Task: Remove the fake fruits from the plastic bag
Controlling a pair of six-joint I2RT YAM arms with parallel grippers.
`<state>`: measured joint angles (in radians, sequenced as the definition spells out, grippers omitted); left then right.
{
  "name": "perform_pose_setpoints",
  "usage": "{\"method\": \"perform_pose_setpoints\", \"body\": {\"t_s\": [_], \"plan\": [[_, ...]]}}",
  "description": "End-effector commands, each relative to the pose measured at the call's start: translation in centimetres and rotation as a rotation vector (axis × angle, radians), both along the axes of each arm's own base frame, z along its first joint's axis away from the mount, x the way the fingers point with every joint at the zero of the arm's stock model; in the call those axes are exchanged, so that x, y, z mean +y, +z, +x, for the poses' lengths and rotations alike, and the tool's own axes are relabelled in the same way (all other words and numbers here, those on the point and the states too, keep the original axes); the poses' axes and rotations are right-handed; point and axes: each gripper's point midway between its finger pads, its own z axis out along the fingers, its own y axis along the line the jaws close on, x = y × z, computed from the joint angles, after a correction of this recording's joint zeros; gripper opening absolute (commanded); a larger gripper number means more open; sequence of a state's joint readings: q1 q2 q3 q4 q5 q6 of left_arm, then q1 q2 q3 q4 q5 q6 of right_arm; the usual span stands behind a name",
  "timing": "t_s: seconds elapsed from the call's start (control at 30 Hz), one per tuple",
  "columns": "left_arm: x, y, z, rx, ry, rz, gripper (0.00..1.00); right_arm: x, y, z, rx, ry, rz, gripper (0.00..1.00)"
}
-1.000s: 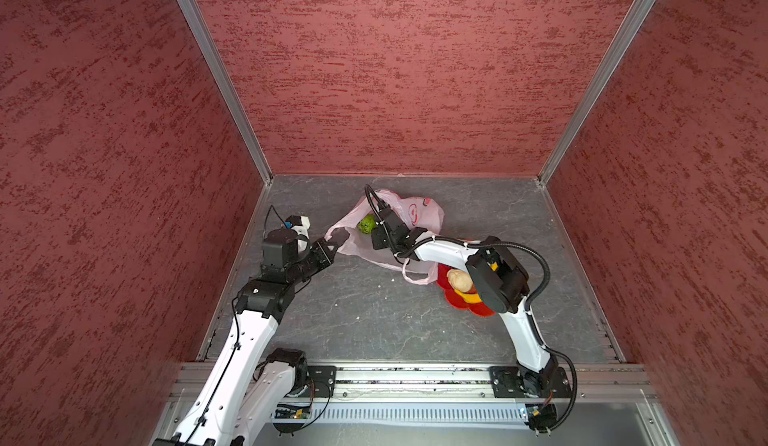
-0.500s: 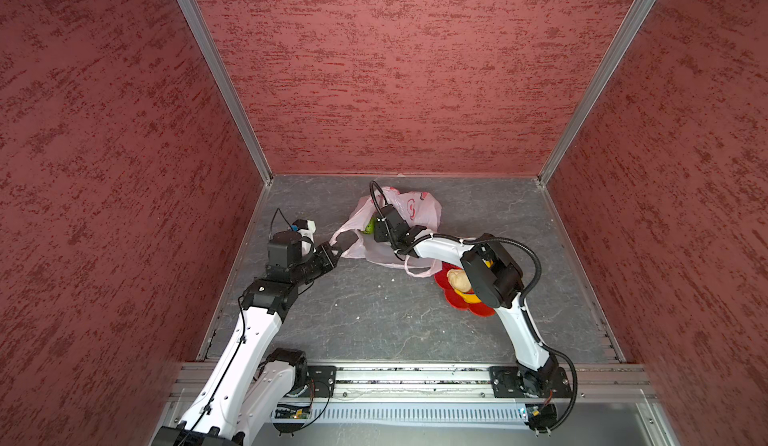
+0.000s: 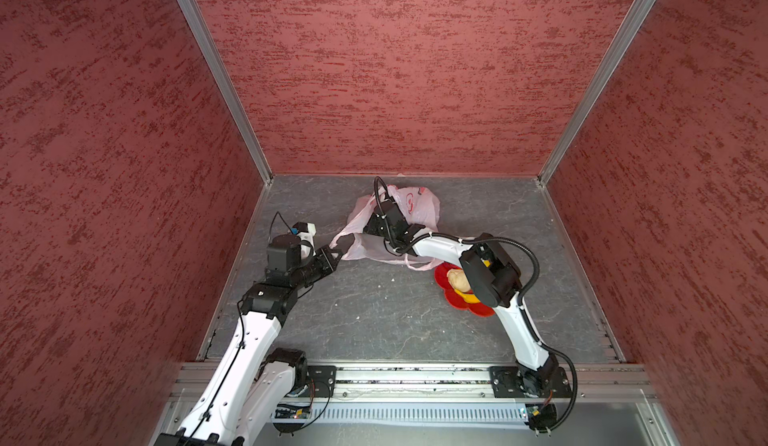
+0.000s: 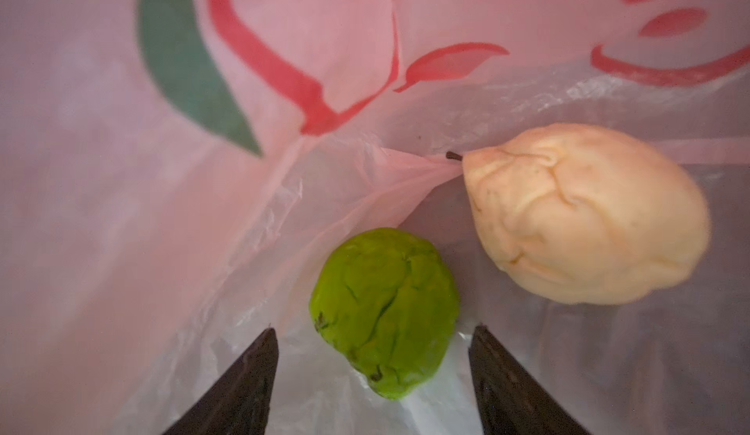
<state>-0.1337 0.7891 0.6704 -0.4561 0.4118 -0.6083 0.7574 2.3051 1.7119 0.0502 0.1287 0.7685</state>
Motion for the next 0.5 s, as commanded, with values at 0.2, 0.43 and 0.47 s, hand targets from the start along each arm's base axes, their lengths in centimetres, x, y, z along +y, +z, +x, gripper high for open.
{"method": "perform_pose_setpoints", "body": {"t_s": [0.2, 0.43, 0.47], "plan": [[0.1, -0.8, -1.2, -0.002, -0.01, 0.001, 0.0, 1.7, -0.4, 1.1, 0.084, -0.042, 0.115, 0.78], [-0.1, -1.4, -1.3, 0.009, -0.015, -0.017, 0.0, 1.7, -1.8, 1.2, 0.125, -0.056, 0.094, 0.8], [-0.2, -1.5, -1.3, 0.01, -0.016, -0.021, 0.0, 1.8, -2.0, 1.3, 0.128, -0.055, 0.093, 0.8]]}}
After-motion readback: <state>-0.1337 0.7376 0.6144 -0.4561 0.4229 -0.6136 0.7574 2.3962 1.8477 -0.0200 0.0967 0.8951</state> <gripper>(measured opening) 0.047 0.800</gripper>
